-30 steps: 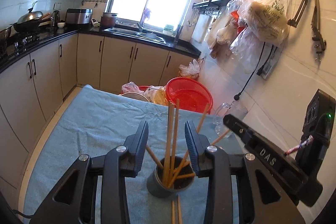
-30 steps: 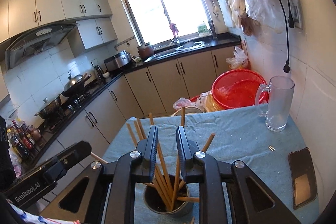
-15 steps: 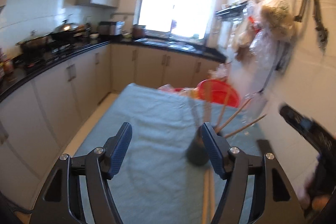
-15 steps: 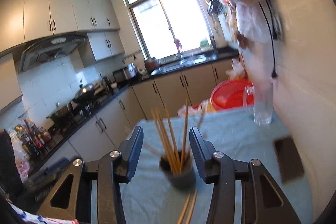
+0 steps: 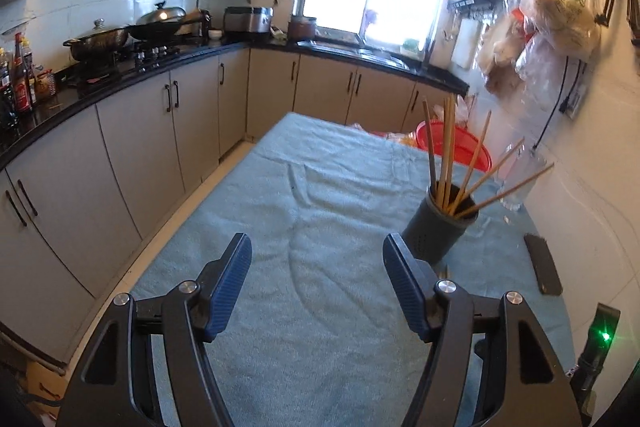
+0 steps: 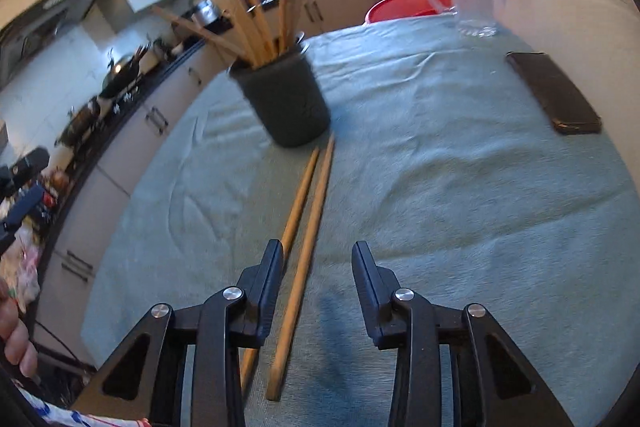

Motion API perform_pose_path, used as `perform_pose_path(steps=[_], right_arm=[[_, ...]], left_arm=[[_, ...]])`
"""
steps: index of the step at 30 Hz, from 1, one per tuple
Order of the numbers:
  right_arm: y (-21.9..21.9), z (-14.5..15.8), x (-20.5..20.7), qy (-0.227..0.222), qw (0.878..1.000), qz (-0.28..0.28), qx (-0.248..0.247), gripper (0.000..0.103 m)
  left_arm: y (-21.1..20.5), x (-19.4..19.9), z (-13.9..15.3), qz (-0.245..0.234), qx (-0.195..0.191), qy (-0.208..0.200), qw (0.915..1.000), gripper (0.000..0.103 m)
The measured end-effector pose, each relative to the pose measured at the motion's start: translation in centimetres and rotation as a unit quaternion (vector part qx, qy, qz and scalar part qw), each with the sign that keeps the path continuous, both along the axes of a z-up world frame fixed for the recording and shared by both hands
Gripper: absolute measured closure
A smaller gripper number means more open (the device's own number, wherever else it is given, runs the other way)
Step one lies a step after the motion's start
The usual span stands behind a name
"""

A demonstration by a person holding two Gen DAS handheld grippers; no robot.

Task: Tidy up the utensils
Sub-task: 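Move both tools toward the last two chopsticks on the towel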

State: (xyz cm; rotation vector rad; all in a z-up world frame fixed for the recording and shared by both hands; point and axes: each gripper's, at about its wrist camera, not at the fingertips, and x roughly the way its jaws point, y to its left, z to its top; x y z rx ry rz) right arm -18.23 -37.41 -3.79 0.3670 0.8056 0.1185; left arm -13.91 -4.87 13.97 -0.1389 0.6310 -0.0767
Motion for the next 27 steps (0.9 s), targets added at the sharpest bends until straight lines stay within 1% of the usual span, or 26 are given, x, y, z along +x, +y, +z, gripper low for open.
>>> perform_pose_path(steps=[3,5,8,13,14,15,16,18,19,20,23,27], right_arm=[[1.0,-0.6,0.5,0.009,1.000,0.014,-0.015,0.065],[1.8,-1.0,1.1,0.019,0.999,0.014,-0.037,0.065],[2.2,-1.9,1.7,0.034,0.998,0.014,-0.056,0.065],[2.9,-2.5,2.4,0.042,0.997,0.019,-0.069,0.065],[3.2,-2.5,2.6,0.043,0.996,0.019,-0.081,0.066],[3.4,-2.5,2.7,0.043,0.995,0.019,-0.089,0.067],[3.6,-2.4,2.9,0.045,0.994,0.017,-0.101,0.072],[3.8,-2.5,3.3,0.048,0.991,0.008,-0.121,0.082],[3.8,-2.5,3.5,0.050,0.991,0.004,-0.126,0.091],[3.5,-2.5,3.6,0.052,0.990,0.000,-0.133,0.095],[2.0,-2.6,3.7,0.060,0.991,-0.015,-0.121,0.096],[-1.1,-2.6,2.8,0.073,0.988,-0.055,-0.128,0.096]], left_arm=[[-0.5,0.6,-1.0,-0.012,0.002,0.020,0.9997,0.036],[-0.7,0.9,-1.6,-0.017,0.004,0.030,0.9994,0.036],[-0.9,1.2,-2.4,-0.023,0.006,0.040,0.9989,0.036],[-1.3,2.0,-3.5,-0.032,0.005,0.059,0.9978,0.036],[-1.3,2.2,-3.7,-0.033,0.005,0.062,0.9975,0.036],[-1.4,2.4,-3.8,-0.033,0.006,0.065,0.9973,0.036],[-1.5,2.6,-4.1,-0.035,0.006,0.071,0.9968,0.036],[-1.7,2.9,-4.6,-0.039,0.006,0.080,0.9960,0.036],[-1.9,3.0,-4.8,-0.042,0.006,0.087,0.9954,0.036],[-2.1,3.1,-5.0,-0.046,0.004,0.093,0.9946,0.036],[-3.0,3.2,-5.8,-0.066,0.000,0.114,0.9913,0.036],[-5.1,3.2,-7.0,-0.092,0.011,0.132,0.9869,0.036]])
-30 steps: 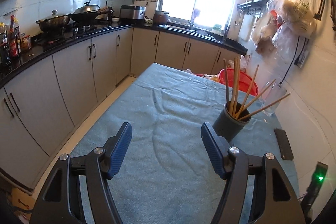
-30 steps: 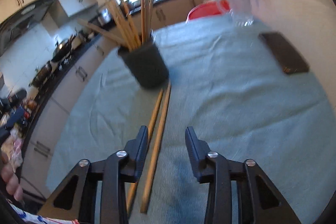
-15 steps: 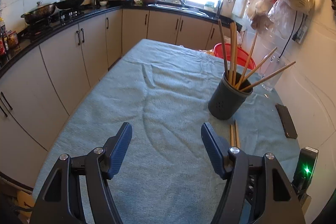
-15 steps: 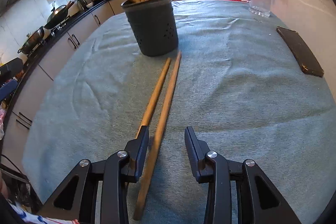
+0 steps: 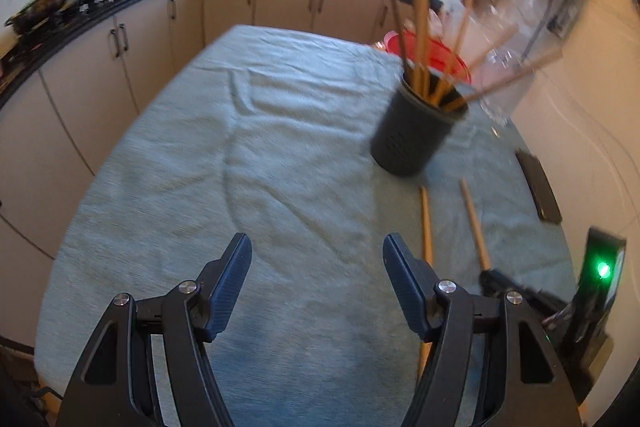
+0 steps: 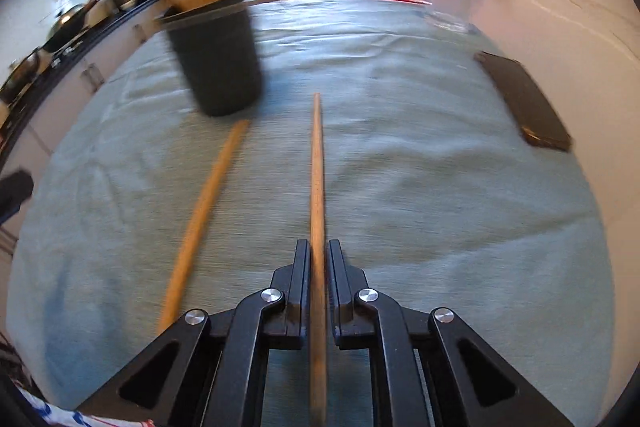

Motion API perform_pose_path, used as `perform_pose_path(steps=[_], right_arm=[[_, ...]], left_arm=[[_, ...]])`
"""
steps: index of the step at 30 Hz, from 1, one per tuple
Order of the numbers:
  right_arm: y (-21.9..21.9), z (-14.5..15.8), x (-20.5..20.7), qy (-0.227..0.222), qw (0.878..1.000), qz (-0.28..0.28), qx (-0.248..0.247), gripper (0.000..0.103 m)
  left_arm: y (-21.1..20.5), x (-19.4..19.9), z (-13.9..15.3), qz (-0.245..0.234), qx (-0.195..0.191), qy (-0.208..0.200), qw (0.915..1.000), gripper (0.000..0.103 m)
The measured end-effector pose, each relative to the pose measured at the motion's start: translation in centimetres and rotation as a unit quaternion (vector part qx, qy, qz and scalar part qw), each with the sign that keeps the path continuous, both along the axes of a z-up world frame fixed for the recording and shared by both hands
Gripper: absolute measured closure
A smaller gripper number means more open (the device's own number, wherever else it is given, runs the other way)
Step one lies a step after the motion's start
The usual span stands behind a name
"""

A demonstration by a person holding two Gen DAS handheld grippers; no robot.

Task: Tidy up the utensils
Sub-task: 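Move both tools toward the last two chopsticks on the towel, then grasp the last chopstick with the left tool while the right tool grasps one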

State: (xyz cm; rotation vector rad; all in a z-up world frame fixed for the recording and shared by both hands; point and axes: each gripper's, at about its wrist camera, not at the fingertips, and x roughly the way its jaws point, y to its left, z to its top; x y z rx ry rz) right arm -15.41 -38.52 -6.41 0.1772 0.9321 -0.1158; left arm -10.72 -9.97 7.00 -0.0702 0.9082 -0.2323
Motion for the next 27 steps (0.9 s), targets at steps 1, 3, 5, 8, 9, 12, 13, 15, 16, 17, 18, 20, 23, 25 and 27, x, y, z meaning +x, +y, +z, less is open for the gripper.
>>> perform_pose_path(steps=[1,3,5,8,9,12,13,15,16,17,18,20,23,25,27], right_arm=[[-1.2,0.0,-0.5,0.002,1.000,-0.013,0.001,0.096],[-2.6,-0.1,-1.2,0.002,1.000,-0.027,0.000,0.096],[-4.0,-0.2,-2.2,-0.001,0.999,-0.038,-0.001,0.096],[-4.7,-0.2,-3.2,-0.004,0.999,-0.037,0.006,0.096],[-4.8,-0.2,-3.4,-0.006,0.999,-0.035,0.007,0.096],[-4.7,-0.3,-3.8,-0.013,0.999,-0.032,0.004,0.096],[-4.6,-0.3,-3.8,-0.015,0.999,-0.031,0.003,0.096],[-4.7,-0.3,-4.0,-0.018,0.999,-0.030,0.005,0.096],[-4.6,-0.2,-3.9,-0.019,0.999,-0.029,0.005,0.096],[-4.7,-0.2,-4.0,-0.020,0.999,-0.027,0.006,0.096],[-4.7,-0.3,-4.0,-0.021,0.999,-0.025,0.007,0.096],[-4.6,-0.3,-4.1,-0.022,0.999,-0.022,0.006,0.096],[-4.4,-0.3,-4.0,-0.022,1.000,-0.018,-0.002,0.096],[-4.2,-0.3,-3.9,-0.021,1.000,-0.016,-0.007,0.096],[-4.3,-0.3,-4.0,-0.021,1.000,-0.016,-0.001,0.096]], left_arm=[[-0.7,0.0,-0.5,-0.012,0.001,0.008,0.9999,0.036],[-1.8,0.0,-1.2,-0.030,-0.005,0.026,0.9992,0.036],[-3.1,-0.2,-2.0,-0.046,-0.004,0.039,0.9982,0.036],[-5.0,-0.2,-2.8,-0.068,0.011,0.040,0.9969,0.038],[-5.7,-0.3,-3.1,-0.074,0.018,0.040,0.9963,0.039],[-7.7,-0.3,-4.0,-0.095,0.038,0.041,0.9939,0.042],[-8.2,-0.2,-4.3,-0.099,0.044,0.043,0.9932,0.045],[-8.9,-0.1,-4.9,-0.104,0.052,0.045,0.9922,0.048],[-9.3,0.1,-5.2,-0.105,0.057,0.046,0.9918,0.048],[-9.5,0.3,-5.4,-0.106,0.059,0.048,0.9914,0.050],[-9.7,0.4,-5.5,-0.107,0.059,0.050,0.9912,0.051],[-10.1,0.7,-5.8,-0.111,0.058,0.058,0.9904,0.056],[-10.7,0.9,-6.0,-0.114,0.067,0.052,0.9898,0.069],[-11.1,1.1,-6.0,-0.118,0.078,0.050,0.9887,0.085],[-10.9,1.4,-5.9,-0.117,0.069,0.058,0.9891,0.094]])
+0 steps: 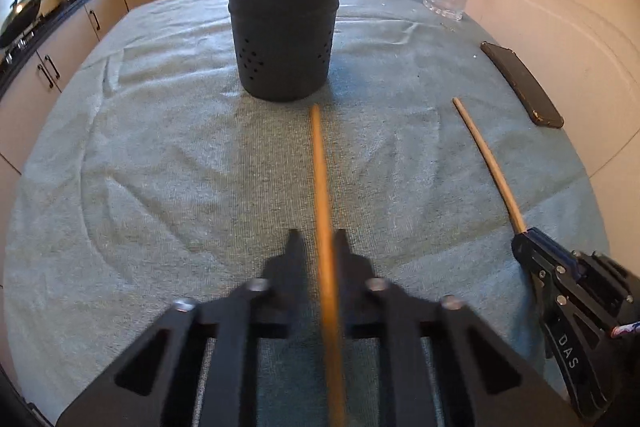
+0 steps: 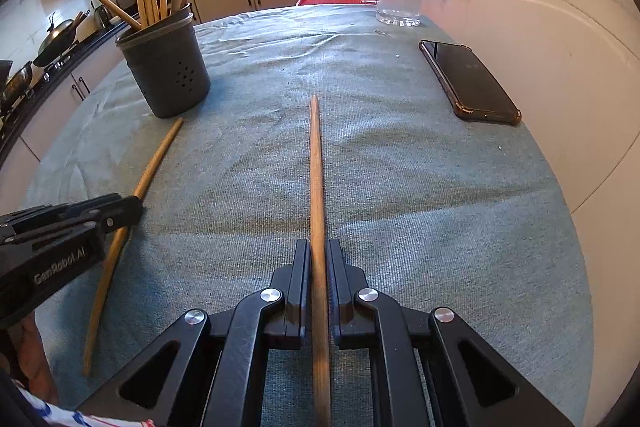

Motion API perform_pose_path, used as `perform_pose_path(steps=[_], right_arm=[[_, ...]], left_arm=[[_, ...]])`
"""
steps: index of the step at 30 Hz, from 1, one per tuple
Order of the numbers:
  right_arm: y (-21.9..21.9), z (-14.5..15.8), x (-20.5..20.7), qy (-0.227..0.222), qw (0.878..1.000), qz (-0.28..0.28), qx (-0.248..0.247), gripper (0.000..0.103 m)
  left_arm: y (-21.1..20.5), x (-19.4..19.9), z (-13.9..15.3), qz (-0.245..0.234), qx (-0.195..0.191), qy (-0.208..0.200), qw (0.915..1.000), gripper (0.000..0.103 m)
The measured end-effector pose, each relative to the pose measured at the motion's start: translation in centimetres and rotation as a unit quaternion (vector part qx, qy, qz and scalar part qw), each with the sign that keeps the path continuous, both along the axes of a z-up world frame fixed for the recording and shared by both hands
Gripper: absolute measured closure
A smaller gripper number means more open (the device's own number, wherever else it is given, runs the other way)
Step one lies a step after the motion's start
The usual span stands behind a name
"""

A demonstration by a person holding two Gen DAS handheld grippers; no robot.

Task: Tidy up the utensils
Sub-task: 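Grasp the last chopstick with the left tool while the right tool grasps one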

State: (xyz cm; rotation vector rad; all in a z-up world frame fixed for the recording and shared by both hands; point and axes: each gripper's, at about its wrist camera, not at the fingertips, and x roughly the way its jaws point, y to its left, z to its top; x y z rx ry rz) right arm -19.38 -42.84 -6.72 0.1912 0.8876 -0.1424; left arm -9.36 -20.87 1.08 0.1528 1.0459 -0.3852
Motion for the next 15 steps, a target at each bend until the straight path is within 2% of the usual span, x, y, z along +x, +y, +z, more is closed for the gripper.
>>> perform_pose_path(steps=[4,7,12,15], right_arm=[[-1.2,-0.1,-0.4,-0.006,0.999,-0.005,0.048,0.096],[-2.0,-0.1,-1.1,-0.004,0.997,-0.008,0.080,0.096],[-2.2,-0.1,-2.5,0.014,0.994,0.001,0.107,0.096],[-2.5,-0.1,-2.6,0.026,0.992,0.012,0.123,0.094]], left_arm=[[2.1,0.3,0.0,0.019,-0.047,0.037,0.9980,0.096],[4.0,-0.1,-0.1,0.041,-0.086,0.075,0.9926,0.096],[5.8,-0.9,-0.1,0.050,-0.112,0.114,0.9859,0.096],[6.1,-0.9,0.3,0.043,-0.119,0.120,0.9847,0.096]])
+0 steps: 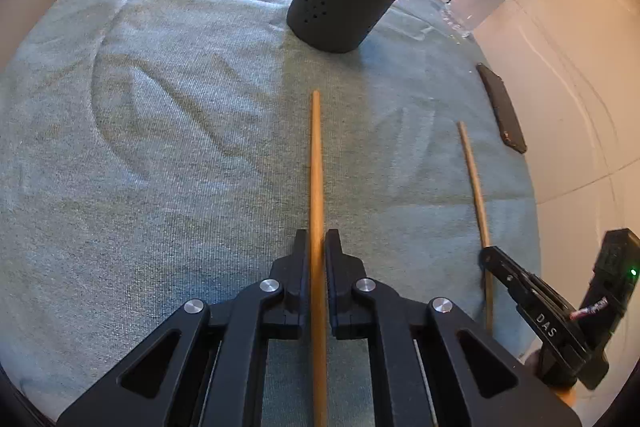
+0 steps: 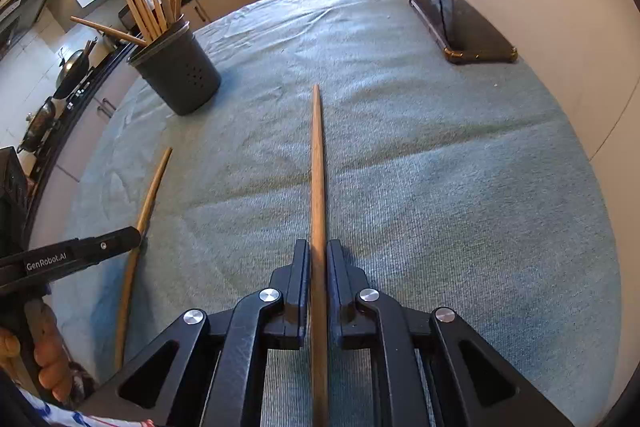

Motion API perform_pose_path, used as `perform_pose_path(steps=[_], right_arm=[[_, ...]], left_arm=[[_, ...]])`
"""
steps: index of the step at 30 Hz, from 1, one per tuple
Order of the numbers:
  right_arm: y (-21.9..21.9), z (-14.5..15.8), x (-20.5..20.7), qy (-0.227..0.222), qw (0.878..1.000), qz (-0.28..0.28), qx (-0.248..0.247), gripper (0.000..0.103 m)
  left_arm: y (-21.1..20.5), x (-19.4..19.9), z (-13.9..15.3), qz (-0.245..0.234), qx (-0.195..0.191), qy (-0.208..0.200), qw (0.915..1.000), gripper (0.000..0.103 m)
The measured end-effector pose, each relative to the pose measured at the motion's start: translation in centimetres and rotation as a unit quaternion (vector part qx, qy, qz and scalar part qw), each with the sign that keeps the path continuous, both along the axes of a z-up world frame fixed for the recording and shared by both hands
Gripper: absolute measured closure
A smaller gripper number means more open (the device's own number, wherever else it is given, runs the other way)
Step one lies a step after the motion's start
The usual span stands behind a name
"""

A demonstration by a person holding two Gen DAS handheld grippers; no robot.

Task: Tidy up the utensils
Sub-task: 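Grasp the last chopstick with the left tool while the right tool grasps one, then lift both chopsticks upright and carry them over the black holder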

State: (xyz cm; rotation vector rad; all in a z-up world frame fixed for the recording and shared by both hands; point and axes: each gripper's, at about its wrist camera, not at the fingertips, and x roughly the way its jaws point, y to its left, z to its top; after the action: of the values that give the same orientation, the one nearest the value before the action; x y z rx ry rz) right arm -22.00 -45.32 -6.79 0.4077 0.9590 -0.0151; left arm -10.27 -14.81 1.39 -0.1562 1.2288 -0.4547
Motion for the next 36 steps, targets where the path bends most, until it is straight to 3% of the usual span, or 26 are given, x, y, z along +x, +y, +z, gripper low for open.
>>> perform_pose_path(steps=[6,14,26,28,30,32,36], right_arm=[[-0.5,0.4,2.7,0.037,0.999,0.037,-0.003,0.092],[-0.7,0.5,8.1,0.099,0.991,0.075,-0.043,0.091],[0.1,0.7,14.2,0.187,0.973,0.109,-0.078,0.090],[0.4,0.7,14.4,0.187,0.973,0.108,-0.081,0.090],[0.8,0.8,14.3,0.179,0.973,0.112,-0.092,0.091],[1.2,0.8,13.8,0.163,0.974,0.114,-0.108,0.096],[0.7,1.4,12.5,0.129,0.982,0.105,-0.086,0.097]], left_arm=[[-1.4,1.0,0.8,-0.025,0.041,-0.015,0.9987,0.076],[-3.7,3.3,-0.1,-0.072,0.097,-0.008,0.9926,0.076],[-5.4,5.4,-0.4,-0.088,0.110,0.001,0.9901,0.076],[-5.8,5.6,-0.4,-0.088,0.110,-0.002,0.9900,0.076],[-5.8,5.6,-0.5,-0.091,0.110,-0.011,0.9897,0.096],[-5.2,5.5,-0.4,-0.086,0.100,-0.017,0.9911,0.097],[-3.5,4.8,1.1,-0.064,0.068,-0.037,0.9949,0.097]])
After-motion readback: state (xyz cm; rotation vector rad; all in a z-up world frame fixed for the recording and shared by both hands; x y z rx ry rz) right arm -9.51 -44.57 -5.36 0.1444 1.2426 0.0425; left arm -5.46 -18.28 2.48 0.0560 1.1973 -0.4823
